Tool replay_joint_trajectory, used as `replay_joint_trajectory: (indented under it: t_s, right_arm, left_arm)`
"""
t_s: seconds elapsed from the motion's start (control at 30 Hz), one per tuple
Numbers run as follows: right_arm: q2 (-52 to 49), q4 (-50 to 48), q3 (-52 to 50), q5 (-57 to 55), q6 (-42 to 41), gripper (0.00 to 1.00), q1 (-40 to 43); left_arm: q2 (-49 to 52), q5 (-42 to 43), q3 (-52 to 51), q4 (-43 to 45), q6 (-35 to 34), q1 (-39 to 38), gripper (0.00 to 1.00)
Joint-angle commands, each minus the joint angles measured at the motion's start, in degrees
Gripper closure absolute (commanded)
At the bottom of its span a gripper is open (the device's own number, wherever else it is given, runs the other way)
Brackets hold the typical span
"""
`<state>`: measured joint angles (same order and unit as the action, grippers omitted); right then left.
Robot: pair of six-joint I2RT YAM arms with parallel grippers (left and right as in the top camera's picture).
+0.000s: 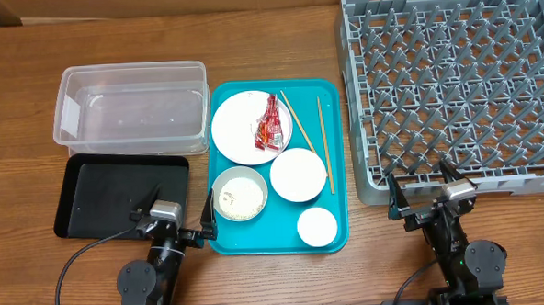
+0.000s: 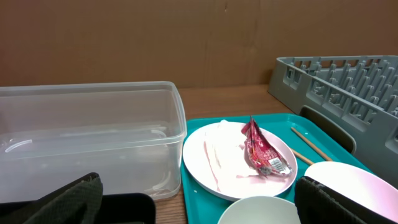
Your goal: Sort waste into correct bins and load items into the dishwasher
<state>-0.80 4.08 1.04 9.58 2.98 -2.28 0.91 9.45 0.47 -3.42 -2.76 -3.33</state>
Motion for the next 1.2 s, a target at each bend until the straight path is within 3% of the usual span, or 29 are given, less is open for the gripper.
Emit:
replay_joint_trajectory:
  t_s: [0.0, 0.83, 1.17]
  right_arm:
    - [0.63, -0.35, -0.59, -0.50, 0.07, 0.00, 0.11]
    - [0.63, -0.37, -0.59, -0.28, 0.04, 0.00, 0.11]
    - [0.63, -1.05, -0.59, 6.47, 0.00, 0.00, 0.11]
  left_arm:
    - [-0.55, 0.63, -0.20, 0.00, 0.90, 0.37, 0.00]
    - [-0.55, 0.66, -0.20, 0.00, 0.90, 0.37, 0.00]
    - [-0.55, 0.66, -0.20, 0.00, 0.90, 0.37, 0.00]
